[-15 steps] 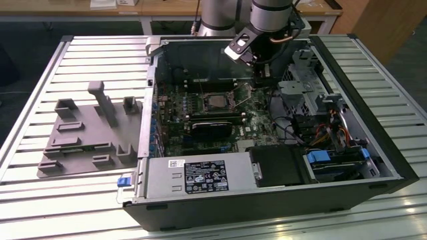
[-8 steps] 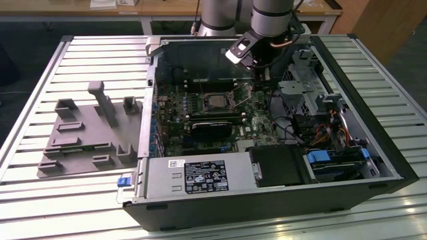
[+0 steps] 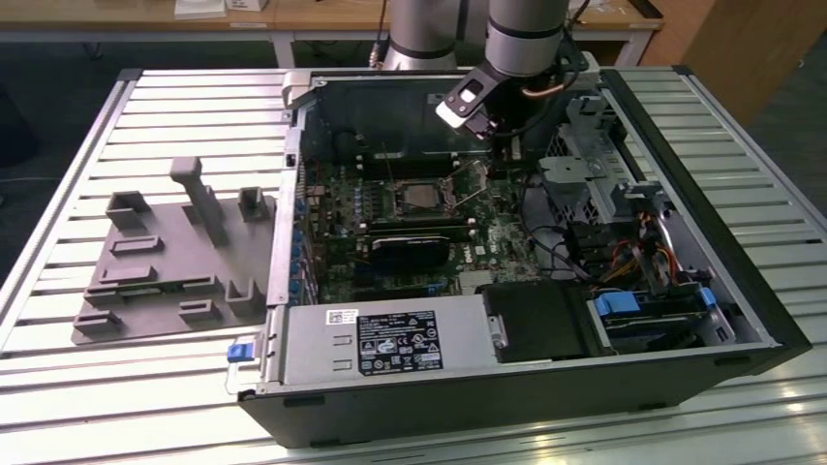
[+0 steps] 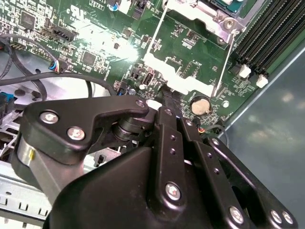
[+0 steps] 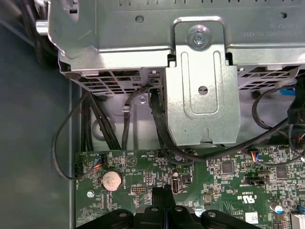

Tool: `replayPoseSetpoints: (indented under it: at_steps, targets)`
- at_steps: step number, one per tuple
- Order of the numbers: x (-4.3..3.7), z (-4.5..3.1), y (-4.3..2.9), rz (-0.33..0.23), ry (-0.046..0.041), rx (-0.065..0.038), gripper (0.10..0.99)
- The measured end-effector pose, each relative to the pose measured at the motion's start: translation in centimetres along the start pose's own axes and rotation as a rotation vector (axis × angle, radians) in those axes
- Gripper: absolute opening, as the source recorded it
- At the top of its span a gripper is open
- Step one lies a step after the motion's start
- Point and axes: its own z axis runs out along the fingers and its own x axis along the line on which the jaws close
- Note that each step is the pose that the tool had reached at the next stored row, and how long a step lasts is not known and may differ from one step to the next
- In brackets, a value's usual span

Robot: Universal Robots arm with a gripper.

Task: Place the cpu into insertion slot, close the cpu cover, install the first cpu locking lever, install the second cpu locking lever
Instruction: 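Close the cpu cover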

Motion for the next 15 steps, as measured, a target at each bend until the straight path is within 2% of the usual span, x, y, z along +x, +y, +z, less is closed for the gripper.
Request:
replayPoseSetpoints:
  at_steps: [5, 8, 9, 15]
  targets:
    - [0.01, 0.04, 0.14, 0.001, -0.0043, 0.065, 0.102]
    - [0.02, 0.09, 0.29, 0.001, -0.0076, 0.118, 0.102]
    - [0.02, 0.1, 0.32, 0.001, -0.0084, 0.133, 0.102]
    - [0.02, 0.1, 0.31, 0.001, -0.0091, 0.142, 0.102]
